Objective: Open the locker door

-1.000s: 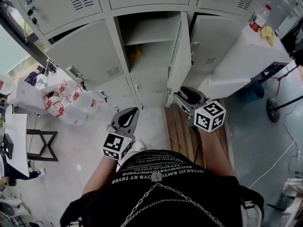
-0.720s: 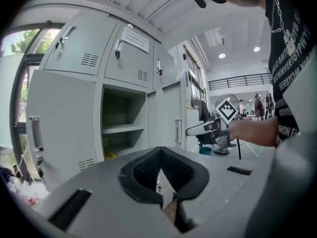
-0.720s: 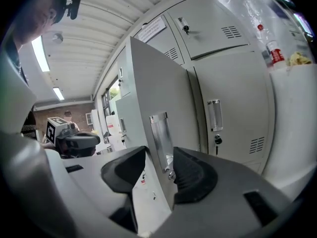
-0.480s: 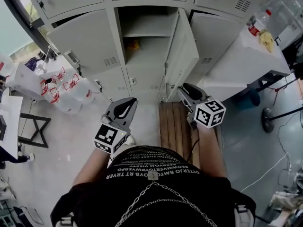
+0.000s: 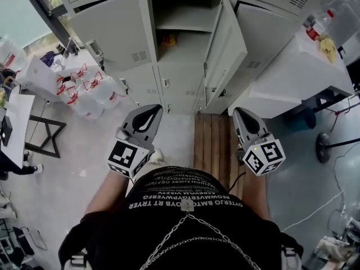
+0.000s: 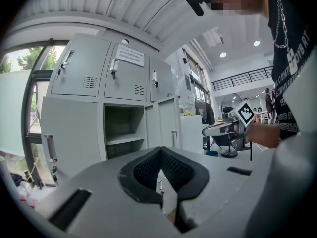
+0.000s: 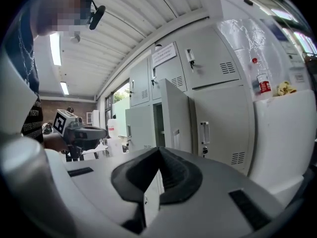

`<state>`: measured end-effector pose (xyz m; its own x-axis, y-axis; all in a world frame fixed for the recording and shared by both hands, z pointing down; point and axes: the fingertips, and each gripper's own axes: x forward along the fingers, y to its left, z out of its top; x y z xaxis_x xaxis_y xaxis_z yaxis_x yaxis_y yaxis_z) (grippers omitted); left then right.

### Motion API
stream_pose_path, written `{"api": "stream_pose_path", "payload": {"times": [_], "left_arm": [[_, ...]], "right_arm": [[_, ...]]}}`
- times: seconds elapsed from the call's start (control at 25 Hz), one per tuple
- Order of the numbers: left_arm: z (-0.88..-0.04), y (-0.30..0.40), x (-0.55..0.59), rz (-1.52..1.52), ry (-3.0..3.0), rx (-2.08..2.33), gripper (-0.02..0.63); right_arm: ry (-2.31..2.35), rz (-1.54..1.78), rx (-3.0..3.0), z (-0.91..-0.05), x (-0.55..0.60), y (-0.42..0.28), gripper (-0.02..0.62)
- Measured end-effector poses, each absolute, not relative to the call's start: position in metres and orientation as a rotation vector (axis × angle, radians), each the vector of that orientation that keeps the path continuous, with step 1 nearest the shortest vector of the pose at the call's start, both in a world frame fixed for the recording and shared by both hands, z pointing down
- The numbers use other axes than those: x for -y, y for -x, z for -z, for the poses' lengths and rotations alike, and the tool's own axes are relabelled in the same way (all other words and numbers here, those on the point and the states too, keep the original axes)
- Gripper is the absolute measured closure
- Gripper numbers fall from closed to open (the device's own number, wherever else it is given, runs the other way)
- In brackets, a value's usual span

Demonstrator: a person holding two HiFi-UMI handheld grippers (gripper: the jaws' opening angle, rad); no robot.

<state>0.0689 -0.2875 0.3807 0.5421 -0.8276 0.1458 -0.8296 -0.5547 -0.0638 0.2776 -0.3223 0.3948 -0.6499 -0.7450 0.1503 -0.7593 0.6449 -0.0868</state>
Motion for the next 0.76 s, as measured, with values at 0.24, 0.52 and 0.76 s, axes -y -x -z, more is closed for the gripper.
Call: {"api": "stream_pose_path", "payload": {"times": [0.24, 0.52, 0.76], "left_arm": [[-0.376, -0.074, 0.273, -0.28, -2.747, 1.513, 0.603], [-0.377, -0.076, 0.264, -0.293, -2.733, 1.557, 0.603], [-0.369, -0.084, 0.266, -0.316, -2.79, 1.532, 0.603]], "right_arm": [[-1.236, -0.207, 2.775, -0.398, 0.316, -0.281, 0.598], [-1.181, -0.17, 2.788, -0.395, 0.315, -0.28, 0.598], [-1.181, -0.18, 2.793, -0.399, 0.312, -0.277, 0.598]]}}
